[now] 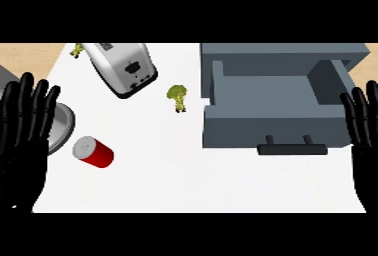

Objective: Pick up the can, place it into the drawer and close the drawer

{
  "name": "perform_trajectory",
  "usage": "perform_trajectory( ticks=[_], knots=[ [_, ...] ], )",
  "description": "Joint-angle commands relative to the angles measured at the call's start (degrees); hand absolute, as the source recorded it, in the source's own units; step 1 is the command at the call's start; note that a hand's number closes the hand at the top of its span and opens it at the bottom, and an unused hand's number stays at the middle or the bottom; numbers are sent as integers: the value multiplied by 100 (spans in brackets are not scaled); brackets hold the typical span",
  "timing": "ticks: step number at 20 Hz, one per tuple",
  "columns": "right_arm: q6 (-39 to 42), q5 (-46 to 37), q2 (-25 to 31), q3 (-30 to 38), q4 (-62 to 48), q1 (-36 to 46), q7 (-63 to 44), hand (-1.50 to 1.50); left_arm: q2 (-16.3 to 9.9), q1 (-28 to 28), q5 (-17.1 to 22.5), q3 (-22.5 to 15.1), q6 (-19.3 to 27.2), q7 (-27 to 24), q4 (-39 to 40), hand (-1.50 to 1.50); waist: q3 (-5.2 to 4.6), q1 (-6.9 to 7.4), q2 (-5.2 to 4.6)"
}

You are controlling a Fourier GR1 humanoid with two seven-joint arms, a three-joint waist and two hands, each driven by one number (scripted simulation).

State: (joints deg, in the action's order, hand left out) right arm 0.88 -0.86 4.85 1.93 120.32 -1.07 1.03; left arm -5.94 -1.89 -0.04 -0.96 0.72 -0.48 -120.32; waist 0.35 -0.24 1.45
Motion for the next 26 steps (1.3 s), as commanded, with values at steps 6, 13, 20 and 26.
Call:
perform_trajectory(
  ticks=[6,13,20,26],
  knots=[
    [173,187,-74,-185,-131,89,-73,-150,-1209,145,2561,1084,-2214,-346,469,-150,-47,64,-150],
    [-352,75,-115,465,-167,-795,-925,-150,-1770,1149,2668,1419,-2282,1126,516,-150,-34,48,-133],
    [259,813,137,1143,-25,-1342,-662,-150,-2184,1133,3528,2355,-2988,1363,840,-150,-33,17,-138],
    [813,1472,247,1668,127,-1809,-466,-150,-2320,1557,4210,3049,-3478,1486,793,-150,-33,33,-130]
  ],
)
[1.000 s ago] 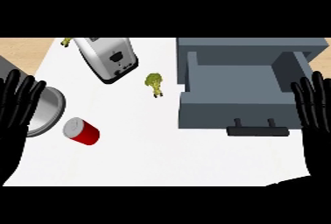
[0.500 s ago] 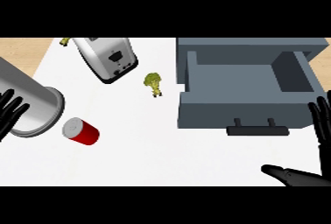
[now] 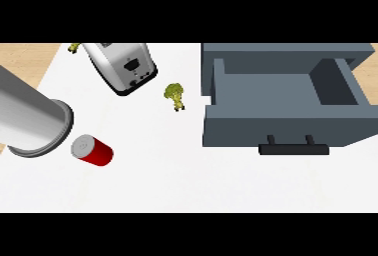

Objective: Pick up the can, place it into the drawer and close the drawer

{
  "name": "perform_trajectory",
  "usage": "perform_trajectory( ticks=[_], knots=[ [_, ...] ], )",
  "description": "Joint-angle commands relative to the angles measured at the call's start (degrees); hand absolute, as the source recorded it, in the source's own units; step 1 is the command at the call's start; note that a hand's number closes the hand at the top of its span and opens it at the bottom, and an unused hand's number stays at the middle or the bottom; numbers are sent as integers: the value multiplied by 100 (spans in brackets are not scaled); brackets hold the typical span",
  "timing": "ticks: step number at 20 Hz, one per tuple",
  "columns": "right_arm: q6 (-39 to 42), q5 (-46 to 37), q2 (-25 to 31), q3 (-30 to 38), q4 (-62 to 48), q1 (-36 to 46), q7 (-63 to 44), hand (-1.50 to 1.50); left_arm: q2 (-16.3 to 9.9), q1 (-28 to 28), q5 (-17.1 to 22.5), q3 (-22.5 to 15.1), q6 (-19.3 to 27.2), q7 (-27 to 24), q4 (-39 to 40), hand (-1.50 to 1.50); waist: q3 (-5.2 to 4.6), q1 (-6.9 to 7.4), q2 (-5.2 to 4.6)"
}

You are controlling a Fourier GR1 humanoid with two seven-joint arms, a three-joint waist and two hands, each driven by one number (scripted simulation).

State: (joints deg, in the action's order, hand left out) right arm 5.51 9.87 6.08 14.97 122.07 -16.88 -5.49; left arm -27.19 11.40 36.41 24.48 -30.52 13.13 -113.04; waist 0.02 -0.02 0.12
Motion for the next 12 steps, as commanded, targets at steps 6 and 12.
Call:
perform_trajectory(
  ticks=[6,12],
  knots=[
    [486,349,-87,401,180,-602,185,-150,-66,8,1193,398,308,1047,-17,-150,0,-14,0],
    [667,670,0,716,374,-571,-61,-150,-57,-97,1710,517,271,1437,330,-150,-1,-10,-2]
  ],
)
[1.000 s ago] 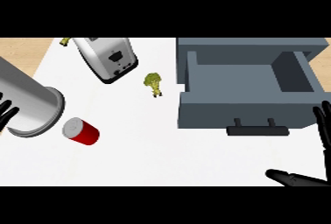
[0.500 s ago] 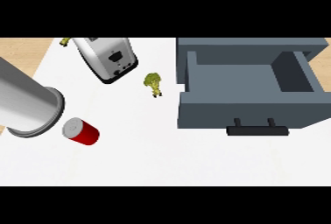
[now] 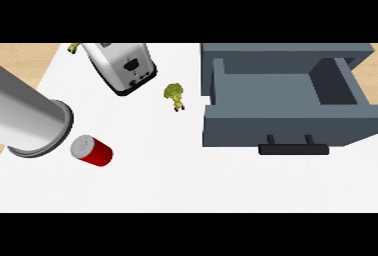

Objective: Pick up the can, place it into the drawer and close the drawer

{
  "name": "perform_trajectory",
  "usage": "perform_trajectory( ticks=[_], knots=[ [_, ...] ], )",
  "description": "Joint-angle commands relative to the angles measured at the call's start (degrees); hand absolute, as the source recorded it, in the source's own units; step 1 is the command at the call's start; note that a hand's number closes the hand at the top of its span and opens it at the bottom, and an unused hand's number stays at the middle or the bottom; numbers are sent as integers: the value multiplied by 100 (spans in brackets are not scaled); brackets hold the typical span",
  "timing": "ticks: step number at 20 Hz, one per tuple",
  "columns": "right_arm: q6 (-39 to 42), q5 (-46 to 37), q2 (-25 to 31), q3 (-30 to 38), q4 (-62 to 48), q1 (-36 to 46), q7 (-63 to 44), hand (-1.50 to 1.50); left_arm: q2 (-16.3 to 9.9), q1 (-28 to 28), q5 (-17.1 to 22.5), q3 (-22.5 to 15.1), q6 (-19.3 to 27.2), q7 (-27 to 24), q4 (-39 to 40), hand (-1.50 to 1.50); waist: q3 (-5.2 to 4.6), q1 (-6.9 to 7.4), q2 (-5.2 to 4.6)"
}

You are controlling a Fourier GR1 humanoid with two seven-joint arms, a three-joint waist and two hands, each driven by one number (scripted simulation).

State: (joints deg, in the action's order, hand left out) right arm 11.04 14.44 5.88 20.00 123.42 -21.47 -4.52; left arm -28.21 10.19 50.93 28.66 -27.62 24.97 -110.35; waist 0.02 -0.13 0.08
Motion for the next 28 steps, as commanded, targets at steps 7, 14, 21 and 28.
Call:
perform_trajectory(
  ticks=[7,14,21,28],
  knots=[
    [582,565,321,755,-361,74,53,-150,40,-1121,-102,-537,725,689,519,-150,-1,-39,-13],
    [1045,1000,76,1203,70,-466,-18,-150,859,-861,-1060,-905,413,127,818,-150,-3,-31,-5],
    [1167,1286,346,1565,-177,-96,-331,-150,1154,-919,-1807,-1041,299,-380,1319,-150,-3,-13,-6],
    [1160,1114,191,1574,-38,104,-444,-150,1260,-1316,-2602,-1127,114,-1169,2509,-150,-5,-17,-11]
  ],
)
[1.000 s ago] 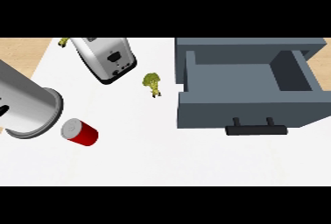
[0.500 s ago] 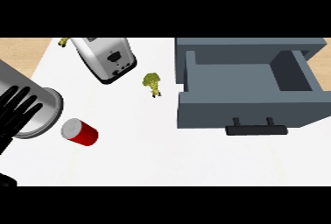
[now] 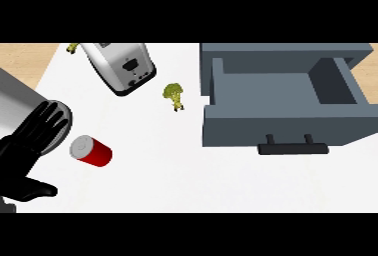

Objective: Pick up the can, place it into the drawer and close the drawer

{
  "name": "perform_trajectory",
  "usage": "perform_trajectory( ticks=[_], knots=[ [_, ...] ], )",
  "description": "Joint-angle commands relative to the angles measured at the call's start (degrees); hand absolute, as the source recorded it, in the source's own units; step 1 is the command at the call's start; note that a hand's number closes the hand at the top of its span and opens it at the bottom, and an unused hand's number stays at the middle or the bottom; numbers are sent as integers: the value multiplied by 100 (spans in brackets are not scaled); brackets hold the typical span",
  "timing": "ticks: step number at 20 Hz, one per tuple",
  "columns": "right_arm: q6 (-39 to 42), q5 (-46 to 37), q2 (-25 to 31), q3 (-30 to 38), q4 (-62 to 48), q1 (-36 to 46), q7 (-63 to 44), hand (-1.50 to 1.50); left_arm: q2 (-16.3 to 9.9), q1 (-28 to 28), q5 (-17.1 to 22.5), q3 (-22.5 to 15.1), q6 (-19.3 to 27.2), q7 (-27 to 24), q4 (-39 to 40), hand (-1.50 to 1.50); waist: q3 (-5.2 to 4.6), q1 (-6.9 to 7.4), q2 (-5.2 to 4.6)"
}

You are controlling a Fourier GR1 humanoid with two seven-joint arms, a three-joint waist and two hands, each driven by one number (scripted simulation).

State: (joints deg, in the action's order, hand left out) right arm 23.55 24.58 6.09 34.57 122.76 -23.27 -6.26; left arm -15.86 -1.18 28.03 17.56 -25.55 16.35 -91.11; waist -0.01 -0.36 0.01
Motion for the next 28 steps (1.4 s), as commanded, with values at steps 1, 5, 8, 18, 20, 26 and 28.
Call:
perform_trajectory(
  ticks=[1,5,8,18,20,26,28],
  knots=[
    [371,-64,-346,-19,90,-334,256,-150,322,222,-852,-202,-138,-900,487,-150,-1,-15,1],
    [425,-175,-437,74,178,-328,248,-150,-149,-388,-834,284,-189,-1274,1555,-150,-2,-23,-3],
    [366,193,-181,272,181,-148,-166,-150,41,-225,-1224,180,-233,-1981,1963,-150,-3,-10,-3],
    [179,380,-52,500,283,191,-641,-150,89,-584,-2006,22,-79,-3236,3611,-150,-6,-17,-9],
    [604,246,-23,619,-147,191,-236,-150,-204,-649,-2022,134,-323,-3543,4067,-150,-3,-7,-5],
    [728,320,-136,766,-222,225,-194,-150,-207,-1119,-2210,104,-266,-3913,5259,-150,-5,-31,-15],
    [672,-324,-542,466,50,223,-135,-150,-92,-1060,-2237,54,-243,-4167,5315,-150,-4,-7,-12]
  ],
)
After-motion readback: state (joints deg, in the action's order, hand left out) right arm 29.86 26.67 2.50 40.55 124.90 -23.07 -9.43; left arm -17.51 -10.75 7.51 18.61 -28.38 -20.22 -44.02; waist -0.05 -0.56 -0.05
